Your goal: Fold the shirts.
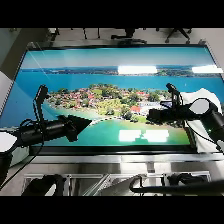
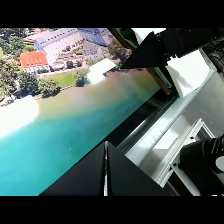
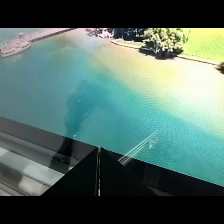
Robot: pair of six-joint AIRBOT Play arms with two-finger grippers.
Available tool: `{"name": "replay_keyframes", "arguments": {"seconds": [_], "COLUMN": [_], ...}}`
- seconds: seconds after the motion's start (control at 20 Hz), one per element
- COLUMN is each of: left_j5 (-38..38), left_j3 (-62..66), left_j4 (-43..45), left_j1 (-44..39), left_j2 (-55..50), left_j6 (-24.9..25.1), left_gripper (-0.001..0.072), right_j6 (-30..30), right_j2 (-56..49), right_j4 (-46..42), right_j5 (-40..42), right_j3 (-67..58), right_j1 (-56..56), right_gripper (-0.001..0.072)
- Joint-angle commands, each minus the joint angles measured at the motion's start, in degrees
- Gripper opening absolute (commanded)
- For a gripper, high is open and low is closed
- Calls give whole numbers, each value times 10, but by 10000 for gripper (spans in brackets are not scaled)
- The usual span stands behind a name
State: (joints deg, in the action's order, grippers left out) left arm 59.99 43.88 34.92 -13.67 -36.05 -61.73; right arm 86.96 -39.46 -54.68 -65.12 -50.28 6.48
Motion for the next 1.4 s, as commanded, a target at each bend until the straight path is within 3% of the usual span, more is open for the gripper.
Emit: {"name": "replay_keyframes", "arguments": {"seconds": [0.0, 0.7, 1.0, 1.1, 1.2, 1.25, 1.3, 1.35], "left_j5": [0, -1, -82, -127, -126, -95, -54, -5], "left_j3": [0, 0, 0, 1, 28, 50, 72, 92], "left_j4": [0, 0, -20, 24, 190, 278, 360, 433], "left_j1": [0, 0, -1, 10, 77, 124, 176, 239], "left_j2": [0, 0, 0, 0, -9, -21, -36, -55], "left_j6": [0, 0, -5, -7, -72, -110, -127, -144], "left_gripper": [10, 10, 10, 10, 19, 124, 602, 695], "right_j6": [0, 0, 0, 0, 0, 0, 0, -4], "right_j2": [0, 0, 0, 0, -2, -6, -9, -14], "right_j4": [0, 0, 1, 5, 5, 10, 9, 9], "right_j5": [0, 0, 13, 28, 54, 63, 67, 68], "right_j3": [0, 0, 0, 0, 0, 0, 0, 0], "right_j1": [0, 0, 0, 0, 0, 0, 0, 0], "right_gripper": [19, 19, 19, 19, 19, 19, 19, 28]}}
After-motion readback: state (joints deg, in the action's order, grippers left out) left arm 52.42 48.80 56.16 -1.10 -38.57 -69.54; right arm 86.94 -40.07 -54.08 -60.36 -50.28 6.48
